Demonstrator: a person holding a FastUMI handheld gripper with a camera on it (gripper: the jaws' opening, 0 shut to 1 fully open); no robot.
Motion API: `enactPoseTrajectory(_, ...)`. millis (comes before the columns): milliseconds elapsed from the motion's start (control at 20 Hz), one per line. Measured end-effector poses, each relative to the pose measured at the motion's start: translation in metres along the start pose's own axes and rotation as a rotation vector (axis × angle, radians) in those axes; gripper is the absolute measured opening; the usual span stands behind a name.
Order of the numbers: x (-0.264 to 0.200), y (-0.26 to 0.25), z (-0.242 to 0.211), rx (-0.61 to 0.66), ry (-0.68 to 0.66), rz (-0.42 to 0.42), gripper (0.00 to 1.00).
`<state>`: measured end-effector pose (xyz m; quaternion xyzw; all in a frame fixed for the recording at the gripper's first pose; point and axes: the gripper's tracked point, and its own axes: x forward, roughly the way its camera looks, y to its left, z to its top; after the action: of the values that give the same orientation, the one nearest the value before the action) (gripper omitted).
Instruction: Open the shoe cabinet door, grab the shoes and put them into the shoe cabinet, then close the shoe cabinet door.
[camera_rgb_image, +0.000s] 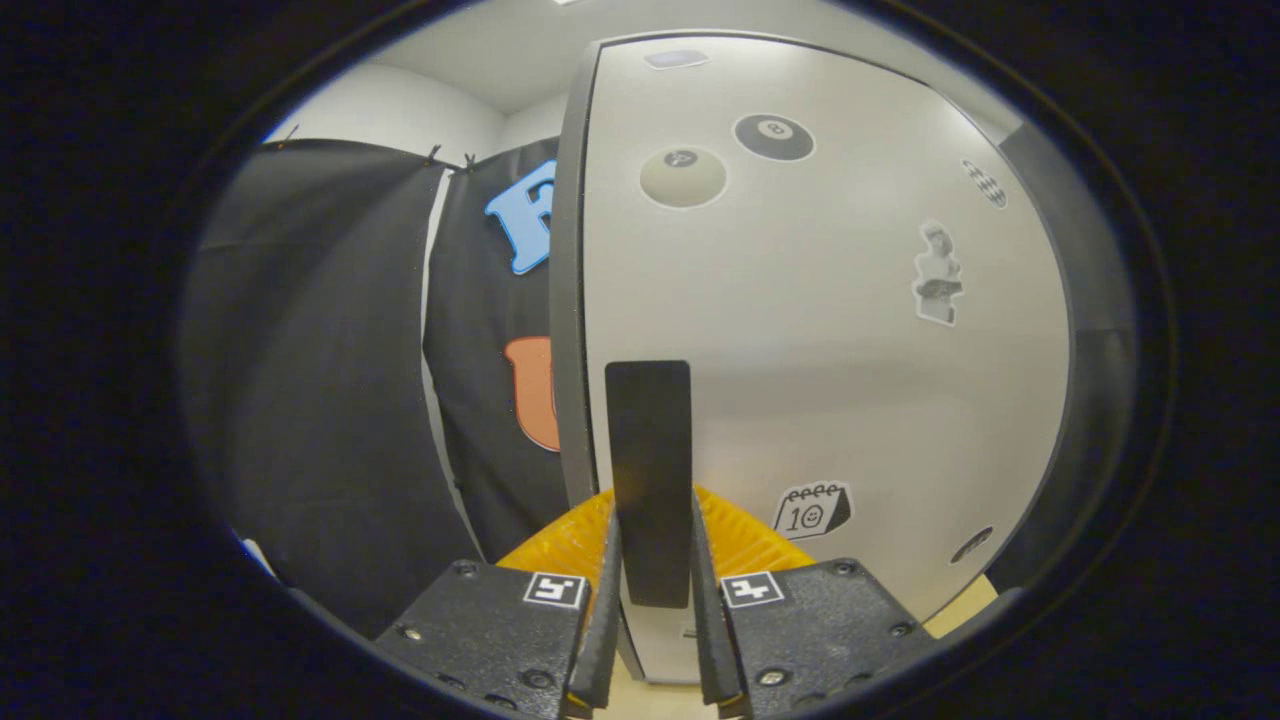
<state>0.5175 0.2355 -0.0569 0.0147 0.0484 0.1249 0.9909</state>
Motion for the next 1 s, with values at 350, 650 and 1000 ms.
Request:
enactPoseTrajectory(350,-0.012,0.0,-0.001,-0.012,0.032,0.082,0.32)
enactPoseTrajectory(650,-0.041,-0.006,-0.005,-0.028,0.037,0.106,0.32)
enactPoseTrajectory(1000,-0.088,-0.021,-0.01,-0.019,0.052,0.104,0.31)
